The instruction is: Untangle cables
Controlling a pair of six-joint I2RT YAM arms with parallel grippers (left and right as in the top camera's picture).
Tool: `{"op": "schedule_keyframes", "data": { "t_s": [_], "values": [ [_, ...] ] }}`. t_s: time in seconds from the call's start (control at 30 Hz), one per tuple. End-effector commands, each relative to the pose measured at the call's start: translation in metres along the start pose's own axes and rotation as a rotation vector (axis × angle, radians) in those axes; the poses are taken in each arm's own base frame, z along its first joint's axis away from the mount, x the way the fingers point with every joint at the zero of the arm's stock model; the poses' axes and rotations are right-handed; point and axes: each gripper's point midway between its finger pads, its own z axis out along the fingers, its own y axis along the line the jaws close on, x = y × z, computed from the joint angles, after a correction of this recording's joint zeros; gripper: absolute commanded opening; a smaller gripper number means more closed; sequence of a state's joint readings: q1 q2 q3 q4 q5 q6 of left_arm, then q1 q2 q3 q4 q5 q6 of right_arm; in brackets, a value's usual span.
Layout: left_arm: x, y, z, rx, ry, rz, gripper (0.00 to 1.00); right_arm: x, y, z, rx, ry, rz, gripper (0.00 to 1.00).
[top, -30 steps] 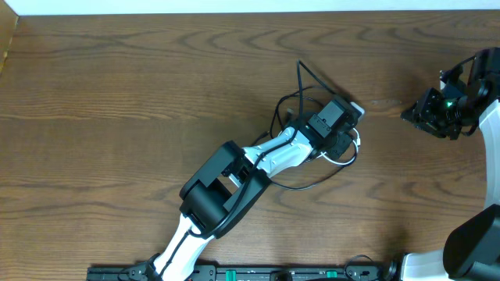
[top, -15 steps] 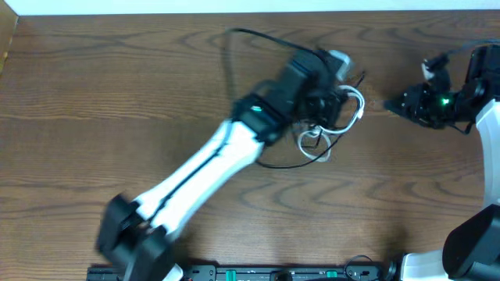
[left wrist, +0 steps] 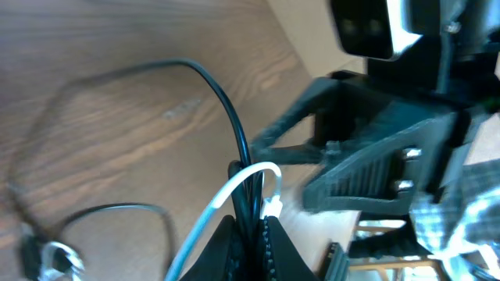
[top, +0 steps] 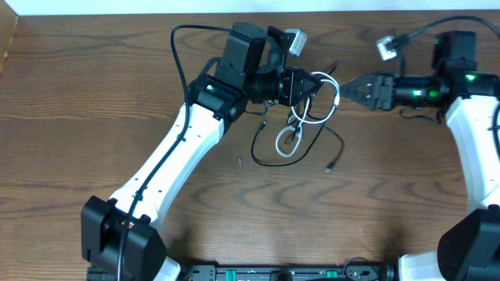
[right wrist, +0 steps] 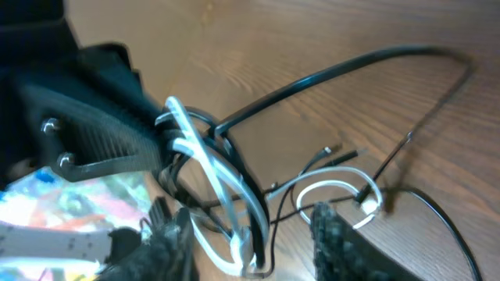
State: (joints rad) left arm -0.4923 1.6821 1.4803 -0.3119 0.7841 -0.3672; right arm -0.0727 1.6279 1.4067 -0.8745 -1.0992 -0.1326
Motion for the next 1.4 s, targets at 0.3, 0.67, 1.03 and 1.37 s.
{"op": "schedule_keyframes", "data": {
  "t_s": [0.3,0.67,1.03,1.37],
  "values": [
    [0.0,-0.015,-0.01,0.109,0.03,-0.078,0.08,0.029,-0.094,-0.009,0.876,-0.067,0.506,0.25],
    [-0.019,0.011,-0.033,0.069,-0.034,-0.105,0.07,0.05,-0.109,-0.038,1.002,0.006,0.513,0.01],
    [-0.037,0.014,-0.066,0.04,-0.113,-0.059,0.07,0.064,-0.127,-0.076,1.159,0.042,0.517,0.01],
    [-0.029,0.076,-0.111,-0.315,-0.154,-0.054,0.07,0.088,-0.16,-0.162,1.381,0.033,0.643,0.01]
  ]
}}
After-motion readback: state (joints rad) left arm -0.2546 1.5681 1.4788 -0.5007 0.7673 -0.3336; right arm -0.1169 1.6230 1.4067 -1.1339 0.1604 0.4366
